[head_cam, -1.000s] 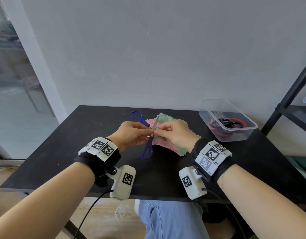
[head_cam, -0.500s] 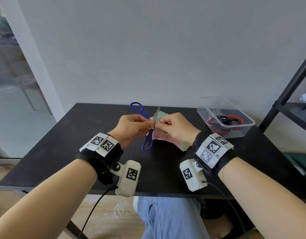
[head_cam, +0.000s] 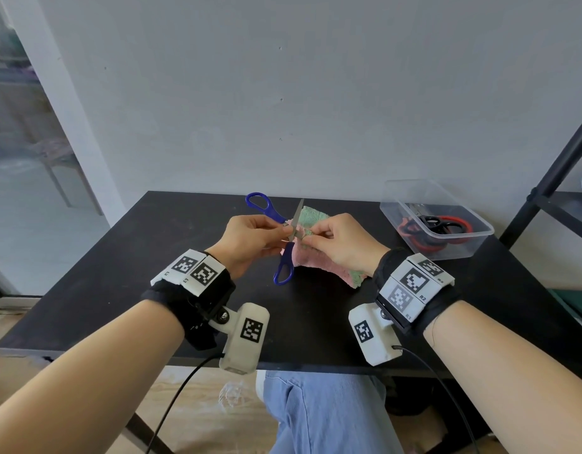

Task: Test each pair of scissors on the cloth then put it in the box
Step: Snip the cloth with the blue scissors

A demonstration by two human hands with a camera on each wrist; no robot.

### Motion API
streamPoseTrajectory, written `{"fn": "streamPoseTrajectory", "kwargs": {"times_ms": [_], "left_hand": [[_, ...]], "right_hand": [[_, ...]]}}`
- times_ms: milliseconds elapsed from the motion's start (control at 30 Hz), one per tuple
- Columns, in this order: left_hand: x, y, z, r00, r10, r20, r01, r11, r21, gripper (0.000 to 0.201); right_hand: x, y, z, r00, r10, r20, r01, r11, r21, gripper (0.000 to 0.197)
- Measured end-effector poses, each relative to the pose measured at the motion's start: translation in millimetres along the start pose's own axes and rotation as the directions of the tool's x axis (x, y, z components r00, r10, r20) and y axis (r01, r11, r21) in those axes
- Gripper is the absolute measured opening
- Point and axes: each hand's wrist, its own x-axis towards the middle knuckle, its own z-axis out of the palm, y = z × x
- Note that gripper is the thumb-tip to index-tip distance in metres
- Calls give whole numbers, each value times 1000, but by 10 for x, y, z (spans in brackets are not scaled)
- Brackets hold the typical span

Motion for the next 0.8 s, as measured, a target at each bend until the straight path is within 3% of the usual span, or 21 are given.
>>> {"fn": "streamPoseTrajectory", "kwargs": {"times_ms": [200, 633, 800], "left_hand": [[3, 29, -24, 1000, 4, -7, -4, 1000, 11, 5], [-8, 55, -19, 1000, 7, -17, -6, 1000, 18, 6], [-3, 51, 12, 999, 9, -51, -7, 999, 47, 11]], "right_hand": [[21, -17, -28, 1000, -17, 6, 18, 999, -37, 31], [24, -27, -66, 1000, -21, 9, 21, 996, -91, 20], [-7, -13, -47, 998, 3, -63, -7, 997, -76, 15]]}}
